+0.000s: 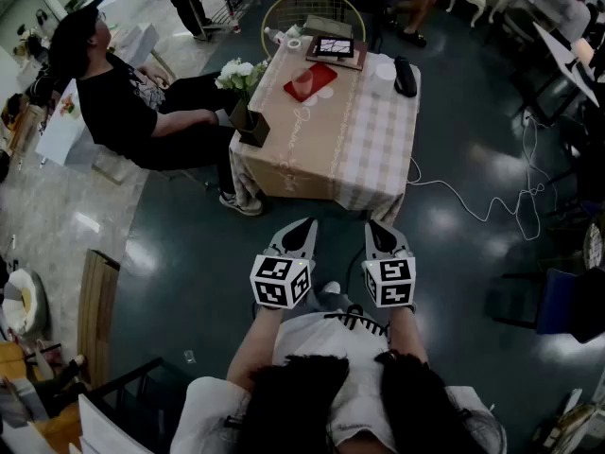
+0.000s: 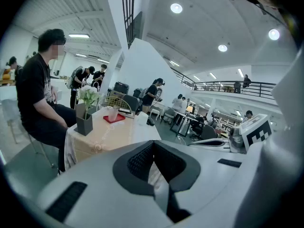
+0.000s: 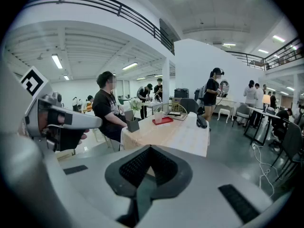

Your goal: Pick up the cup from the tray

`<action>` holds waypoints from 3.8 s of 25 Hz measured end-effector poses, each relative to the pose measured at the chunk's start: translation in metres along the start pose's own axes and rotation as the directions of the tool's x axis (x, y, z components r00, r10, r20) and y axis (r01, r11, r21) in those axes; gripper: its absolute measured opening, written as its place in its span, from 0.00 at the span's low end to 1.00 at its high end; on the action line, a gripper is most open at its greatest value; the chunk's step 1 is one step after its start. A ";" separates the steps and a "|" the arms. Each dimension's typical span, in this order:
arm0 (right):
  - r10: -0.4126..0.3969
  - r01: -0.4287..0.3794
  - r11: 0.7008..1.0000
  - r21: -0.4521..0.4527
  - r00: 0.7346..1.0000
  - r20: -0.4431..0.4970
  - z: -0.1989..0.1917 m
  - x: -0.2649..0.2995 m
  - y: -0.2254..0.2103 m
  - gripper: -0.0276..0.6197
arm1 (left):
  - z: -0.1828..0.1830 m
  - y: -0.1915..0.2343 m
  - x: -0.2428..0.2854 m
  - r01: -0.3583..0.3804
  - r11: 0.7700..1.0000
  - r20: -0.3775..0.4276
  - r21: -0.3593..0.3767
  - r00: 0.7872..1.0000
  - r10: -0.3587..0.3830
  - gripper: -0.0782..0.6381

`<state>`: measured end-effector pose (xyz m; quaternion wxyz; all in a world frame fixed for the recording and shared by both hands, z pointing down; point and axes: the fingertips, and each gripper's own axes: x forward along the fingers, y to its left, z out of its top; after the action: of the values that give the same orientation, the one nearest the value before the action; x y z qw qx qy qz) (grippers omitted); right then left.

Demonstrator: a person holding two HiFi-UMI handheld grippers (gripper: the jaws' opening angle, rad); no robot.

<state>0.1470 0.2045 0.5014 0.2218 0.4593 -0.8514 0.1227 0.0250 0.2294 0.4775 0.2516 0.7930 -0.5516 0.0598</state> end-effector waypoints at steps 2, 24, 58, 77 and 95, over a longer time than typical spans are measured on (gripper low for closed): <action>0.003 -0.003 1.000 0.000 1.000 -0.013 -0.002 -0.006 0.002 0.05 | -0.002 -0.005 -0.003 0.005 1.000 -0.006 -0.007 1.000 -0.005 0.12; 0.072 -0.075 0.996 0.048 0.995 0.064 0.008 -0.011 0.002 0.07 | 0.003 -0.009 -0.002 -0.007 1.000 0.003 -0.009 1.000 0.007 0.12; 0.167 -0.170 0.985 0.013 0.979 0.114 0.128 0.171 -0.036 0.60 | 0.106 0.126 0.151 -0.060 0.997 -0.018 -0.058 0.998 0.059 0.12; 0.173 -0.174 0.985 -0.007 0.977 0.127 0.199 0.299 -0.026 0.66 | 0.156 0.213 0.212 -0.052 0.998 -0.078 -0.029 0.996 0.050 0.12; 0.254 -0.256 0.962 -0.099 0.967 -0.031 0.200 0.436 -0.030 0.69 | 0.160 0.264 0.271 -0.146 0.986 -0.147 -0.086 0.980 0.132 0.12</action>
<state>-0.0894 -0.2114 0.5413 0.2350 0.3327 -0.9066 0.1108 -0.1389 -0.1438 0.5282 0.3233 0.7332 -0.5887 0.1065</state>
